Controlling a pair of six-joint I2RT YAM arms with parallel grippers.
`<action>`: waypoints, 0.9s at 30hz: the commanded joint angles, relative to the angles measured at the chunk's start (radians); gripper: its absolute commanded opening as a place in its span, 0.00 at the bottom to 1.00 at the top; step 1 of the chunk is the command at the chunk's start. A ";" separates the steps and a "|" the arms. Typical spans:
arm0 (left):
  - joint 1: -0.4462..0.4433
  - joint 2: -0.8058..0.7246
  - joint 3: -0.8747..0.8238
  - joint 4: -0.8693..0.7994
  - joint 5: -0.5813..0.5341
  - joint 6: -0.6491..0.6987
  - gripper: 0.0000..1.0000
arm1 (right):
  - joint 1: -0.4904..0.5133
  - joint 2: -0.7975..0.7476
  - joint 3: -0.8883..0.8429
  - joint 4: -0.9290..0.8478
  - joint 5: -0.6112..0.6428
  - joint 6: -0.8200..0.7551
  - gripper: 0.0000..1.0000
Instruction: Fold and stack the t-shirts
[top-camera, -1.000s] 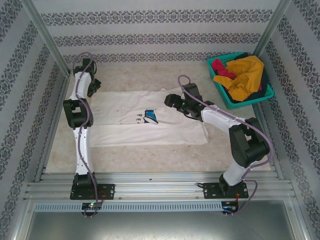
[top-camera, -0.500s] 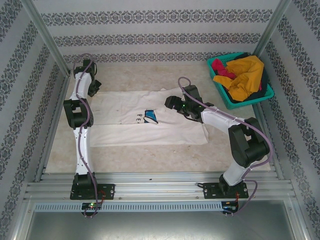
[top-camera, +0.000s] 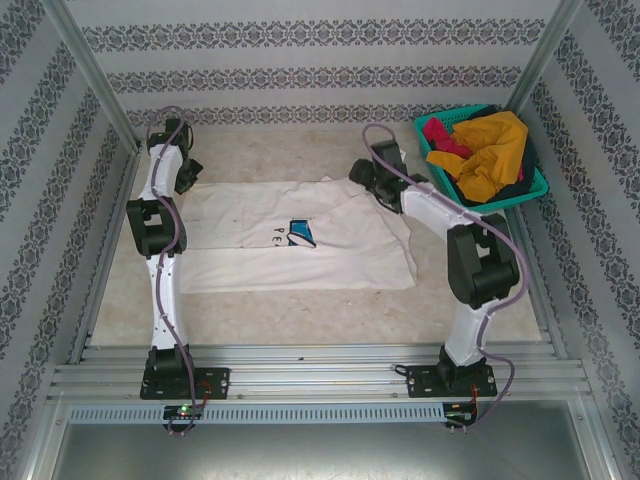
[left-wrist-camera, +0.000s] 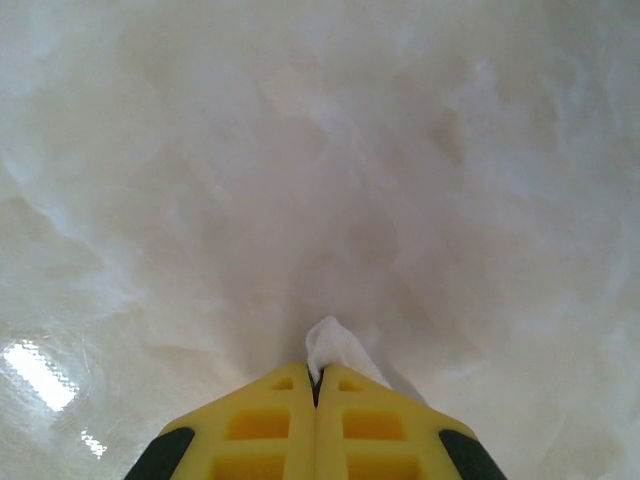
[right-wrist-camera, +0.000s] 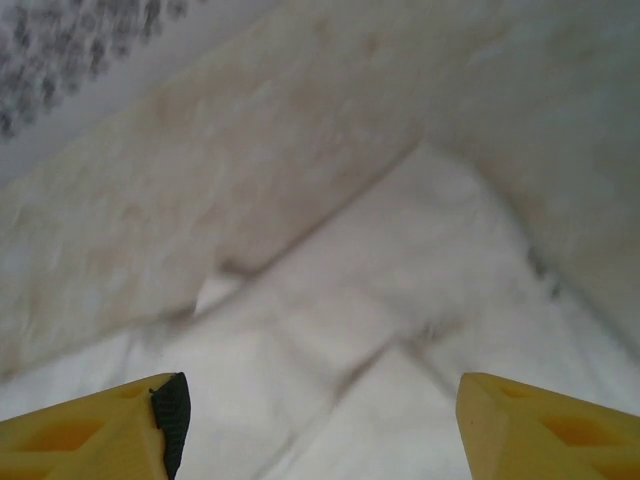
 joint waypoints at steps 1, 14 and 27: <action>0.003 -0.047 -0.067 -0.002 0.030 0.038 0.00 | -0.017 0.111 0.139 -0.126 0.127 -0.060 0.67; 0.003 -0.074 -0.140 0.047 0.056 0.052 0.00 | -0.088 0.509 0.635 -0.342 0.007 -0.099 0.57; 0.003 -0.073 -0.153 0.053 0.067 0.057 0.00 | -0.095 0.742 1.044 -0.618 -0.048 -0.161 0.52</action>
